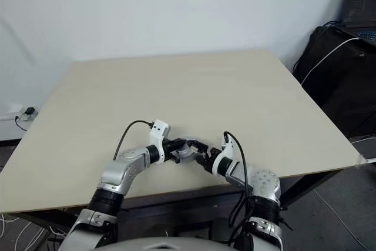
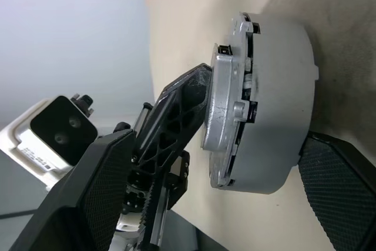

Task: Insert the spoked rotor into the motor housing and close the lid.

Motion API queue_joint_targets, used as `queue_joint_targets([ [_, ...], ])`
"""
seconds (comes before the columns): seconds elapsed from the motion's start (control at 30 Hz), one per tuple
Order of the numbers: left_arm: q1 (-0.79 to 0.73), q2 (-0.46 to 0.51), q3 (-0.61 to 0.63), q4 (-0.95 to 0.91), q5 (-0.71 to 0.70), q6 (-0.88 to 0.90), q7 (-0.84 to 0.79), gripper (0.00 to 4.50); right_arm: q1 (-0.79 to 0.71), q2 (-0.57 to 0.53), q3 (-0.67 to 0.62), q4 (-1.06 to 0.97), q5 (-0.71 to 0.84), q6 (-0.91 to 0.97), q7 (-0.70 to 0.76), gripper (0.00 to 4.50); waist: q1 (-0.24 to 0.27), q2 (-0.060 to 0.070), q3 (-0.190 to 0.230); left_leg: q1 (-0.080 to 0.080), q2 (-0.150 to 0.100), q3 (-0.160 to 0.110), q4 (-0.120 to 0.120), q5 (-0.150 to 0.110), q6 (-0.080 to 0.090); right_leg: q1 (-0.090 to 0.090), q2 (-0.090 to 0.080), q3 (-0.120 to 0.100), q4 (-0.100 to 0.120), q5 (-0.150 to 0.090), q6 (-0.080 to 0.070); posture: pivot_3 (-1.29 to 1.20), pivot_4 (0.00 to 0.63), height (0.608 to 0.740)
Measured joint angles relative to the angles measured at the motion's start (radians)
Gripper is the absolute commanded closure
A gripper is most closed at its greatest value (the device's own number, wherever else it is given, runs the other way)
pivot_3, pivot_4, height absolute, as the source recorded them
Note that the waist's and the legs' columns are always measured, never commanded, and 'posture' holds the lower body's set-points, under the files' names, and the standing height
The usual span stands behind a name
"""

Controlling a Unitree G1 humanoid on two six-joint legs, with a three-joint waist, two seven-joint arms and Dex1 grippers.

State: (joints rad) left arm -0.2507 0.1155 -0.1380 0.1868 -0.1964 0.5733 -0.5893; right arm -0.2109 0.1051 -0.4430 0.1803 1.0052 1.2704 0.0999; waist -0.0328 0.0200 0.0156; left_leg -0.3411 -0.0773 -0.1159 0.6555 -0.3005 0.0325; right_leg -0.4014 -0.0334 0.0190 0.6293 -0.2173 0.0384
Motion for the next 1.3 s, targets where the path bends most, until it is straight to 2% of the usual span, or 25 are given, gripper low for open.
queue_joint_targets([
  [0.1, 0.002, -0.001, -0.001, 0.0, -0.002, 0.0, 0.0, 4.5, 0.0, -0.001, 0.009, -0.001, -0.009, -0.01, -0.011, 0.04, 0.0, 0.0, 0.0, 0.0, 0.0, 0.0, 0.0, 0.0, 0.0, 0.0, 0.0, 0.0, 0.0, 0.0, 0.0, 0.0, 0.0, 0.74],
  [0.43, 0.002, -0.004, 0.001, -0.002, -0.004, -0.002, 0.007, 4.5, 0.015, -0.005, 0.014, -0.006, -0.019, -0.04, -0.054, 3.16, 0.006, 0.0, 0.0, -0.001, 0.0, 0.0, 0.0, 0.0, 0.0, 0.0, 0.0, 0.0, 0.0, 0.0, 0.0, 0.0, 0.0, 0.74],
  [0.93, 0.037, -0.027, 0.018, -0.018, -0.019, -0.024, 0.033, 4.5, 0.023, -0.009, 0.024, -0.027, -0.015, -0.046, -0.07, 3.24, 0.012, 0.002, -0.001, -0.001, 0.0, 0.0, 0.0, 0.0, 0.0, 0.0, 0.0, 0.0, 0.0, 0.0, 0.0, 0.0, 0.0, 0.74],
  [1.2, 0.19, -0.103, 0.14, -0.144, -0.108, -0.044, 0.15, 4.5, 0.043, -0.013, 0.024, -0.033, 0.015, -0.058, -0.062, 3.24, 0.016, 0.001, 0.0, -0.007, 0.0, 0.0, 0.0, 0.0, 0.0, -0.007, -0.001, 0.001, 0.0, 0.002, -0.004, 0.0, 0.0, 0.74],
  [1.3, 0.25, -0.14, 0.209, -0.215, -0.18, -0.063, 0.167, 4.5, 0.057, -0.014, 0.019, -0.033, 0.035, -0.062, -0.055, 3.24, 0.021, 0.001, 0.0, -0.008, 0.0, 0.001, 0.0, -0.001, 0.001, -0.009, -0.001, 0.001, 0.0, 0.003, -0.005, 0.0, 0.0, 0.74],
])
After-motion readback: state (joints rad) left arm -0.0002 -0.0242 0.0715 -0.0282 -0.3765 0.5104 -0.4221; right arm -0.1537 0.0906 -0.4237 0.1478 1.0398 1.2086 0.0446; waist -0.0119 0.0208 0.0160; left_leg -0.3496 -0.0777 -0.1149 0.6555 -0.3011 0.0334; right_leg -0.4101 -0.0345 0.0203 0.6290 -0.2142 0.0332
